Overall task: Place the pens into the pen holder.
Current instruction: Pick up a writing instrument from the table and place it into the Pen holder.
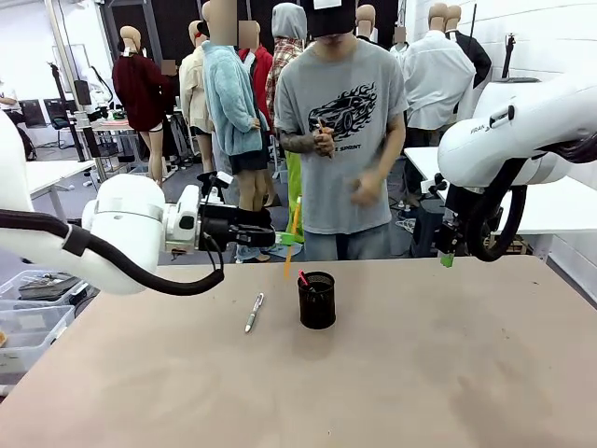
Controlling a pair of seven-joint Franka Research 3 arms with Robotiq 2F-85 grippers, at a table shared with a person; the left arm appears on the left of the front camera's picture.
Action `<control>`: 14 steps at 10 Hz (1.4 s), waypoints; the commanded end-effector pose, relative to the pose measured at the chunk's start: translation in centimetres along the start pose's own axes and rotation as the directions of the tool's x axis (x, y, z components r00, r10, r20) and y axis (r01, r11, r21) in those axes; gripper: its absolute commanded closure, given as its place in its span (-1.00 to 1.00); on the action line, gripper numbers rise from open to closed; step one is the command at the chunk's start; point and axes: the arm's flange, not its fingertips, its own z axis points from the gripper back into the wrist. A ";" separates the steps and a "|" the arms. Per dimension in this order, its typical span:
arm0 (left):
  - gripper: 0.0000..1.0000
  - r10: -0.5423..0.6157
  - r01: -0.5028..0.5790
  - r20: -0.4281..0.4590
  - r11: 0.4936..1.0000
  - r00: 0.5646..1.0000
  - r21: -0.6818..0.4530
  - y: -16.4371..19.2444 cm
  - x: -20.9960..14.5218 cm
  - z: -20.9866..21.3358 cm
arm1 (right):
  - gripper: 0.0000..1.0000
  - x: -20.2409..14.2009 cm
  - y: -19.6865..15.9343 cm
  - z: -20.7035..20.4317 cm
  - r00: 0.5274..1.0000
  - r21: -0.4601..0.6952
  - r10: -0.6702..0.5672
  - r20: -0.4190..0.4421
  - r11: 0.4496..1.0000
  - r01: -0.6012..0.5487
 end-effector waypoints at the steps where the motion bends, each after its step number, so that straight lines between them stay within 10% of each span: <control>1: 1.00 -0.040 0.040 0.004 0.999 0.999 0.021 0.4 -0.2 -3.1 | -1.00 0.1 -0.1 -0.2 1.000 0.005 -0.007 0.008 1.000 0.007; 14: 0.85 -0.083 0.096 -0.129 0.990 0.988 0.102 4.1 -1.5 -9.0 | -1.00 0.1 -0.1 -0.2 1.000 0.005 -0.007 0.008 1.000 0.007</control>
